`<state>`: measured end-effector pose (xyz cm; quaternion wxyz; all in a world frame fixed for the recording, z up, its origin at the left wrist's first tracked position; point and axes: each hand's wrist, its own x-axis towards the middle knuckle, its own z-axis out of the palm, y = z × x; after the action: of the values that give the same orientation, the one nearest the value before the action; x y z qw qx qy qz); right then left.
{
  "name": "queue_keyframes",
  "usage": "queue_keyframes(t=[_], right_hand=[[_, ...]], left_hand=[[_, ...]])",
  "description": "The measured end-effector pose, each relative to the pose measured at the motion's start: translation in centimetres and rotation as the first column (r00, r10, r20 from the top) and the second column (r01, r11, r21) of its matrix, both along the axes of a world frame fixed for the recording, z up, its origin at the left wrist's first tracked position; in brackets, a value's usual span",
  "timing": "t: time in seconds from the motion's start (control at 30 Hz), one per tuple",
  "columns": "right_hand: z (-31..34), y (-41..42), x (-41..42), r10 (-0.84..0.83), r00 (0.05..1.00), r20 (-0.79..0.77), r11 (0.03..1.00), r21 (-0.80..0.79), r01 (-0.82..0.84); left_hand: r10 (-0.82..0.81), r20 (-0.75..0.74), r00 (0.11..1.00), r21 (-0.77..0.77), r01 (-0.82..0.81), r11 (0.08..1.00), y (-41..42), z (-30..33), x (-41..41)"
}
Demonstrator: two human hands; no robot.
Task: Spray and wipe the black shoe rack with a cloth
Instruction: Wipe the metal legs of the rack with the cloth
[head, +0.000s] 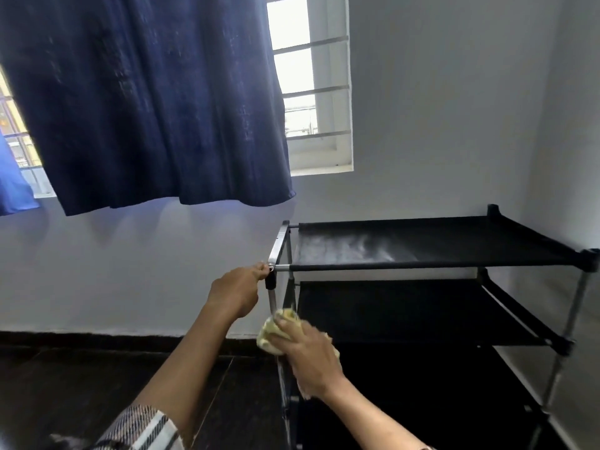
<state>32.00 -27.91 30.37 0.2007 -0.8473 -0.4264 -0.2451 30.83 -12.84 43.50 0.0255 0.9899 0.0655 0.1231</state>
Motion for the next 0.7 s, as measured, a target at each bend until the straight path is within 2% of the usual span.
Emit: queue_keyframes(t=[0.03,0.1,0.17,0.2,0.23,0.27,0.33,0.37,0.43,0.5,0.57,0.63,0.7], right_hand=[[0.4,0.0,0.1,0.004,1.0,-0.001,0.996,0.087,-0.004],[0.6,-0.7,0.8,0.022,0.999,0.042,0.97,0.241,-0.032],[-0.1,-2.3,1.7,0.063,0.991,0.121,0.967,0.238,-0.091],[-0.6,-3.3,2.3,0.091,0.982,0.168,0.977,0.177,-0.121],[-1.2,-4.3,3.0,0.128,0.961,0.244,0.988,0.051,-0.144],[-1.8,-5.1,3.6,0.196,0.925,0.326,0.979,-0.124,-0.163],[-2.6,-6.2,5.2,0.406,0.783,0.471,0.851,-0.507,-0.136],[-2.5,-6.3,6.0,0.459,0.725,0.513,0.803,-0.589,-0.091],[-1.6,-5.0,6.9,0.417,0.663,0.621,0.857,-0.512,-0.06],[-0.1,-2.5,7.2,0.257,0.671,0.695,0.954,-0.295,-0.061],[1.1,0.0,7.0,0.136,0.693,0.708,0.989,-0.14,-0.051],[1.1,1.7,6.7,0.089,0.714,0.695,0.994,-0.11,-0.017],[-0.8,2.2,6.3,0.095,0.733,0.674,0.991,-0.132,-0.007]], left_hand=[[-0.036,0.011,0.999,-0.062,0.036,0.997,0.4,-0.5,-0.2],[-0.098,0.129,0.987,-0.344,0.137,0.929,1.2,-2.0,-0.5],[-0.001,0.268,0.964,-0.667,0.186,0.721,1.9,-3.4,-0.7],[0.059,0.266,0.962,-0.783,0.18,0.596,2.1,-3.9,-0.7],[0.085,0.235,0.968,-0.854,0.164,0.493,2.3,-4.4,-0.4],[0.073,0.194,0.978,-0.892,0.145,0.428,2.5,-4.9,-0.1],[-0.024,0.15,0.988,-0.929,0.15,0.338,2.8,-5.6,0.8],[-0.085,0.141,0.986,-0.948,0.159,0.274,2.9,-5.7,1.4],[-0.202,0.101,0.974,-0.979,0.134,0.154,3.2,-6.1,2.6],[-0.29,0.045,0.956,-0.996,0.064,0.055,3.4,-6.4,3.6],[-0.369,0.004,0.93,-0.999,-0.01,-0.035,3.6,-6.7,4.4],[-0.43,-0.004,0.903,-0.995,-0.048,-0.092,3.9,-7.3,4.8],[-0.445,-0.019,0.895,-0.994,-0.065,-0.086,4.0,-8.0,5.0]])
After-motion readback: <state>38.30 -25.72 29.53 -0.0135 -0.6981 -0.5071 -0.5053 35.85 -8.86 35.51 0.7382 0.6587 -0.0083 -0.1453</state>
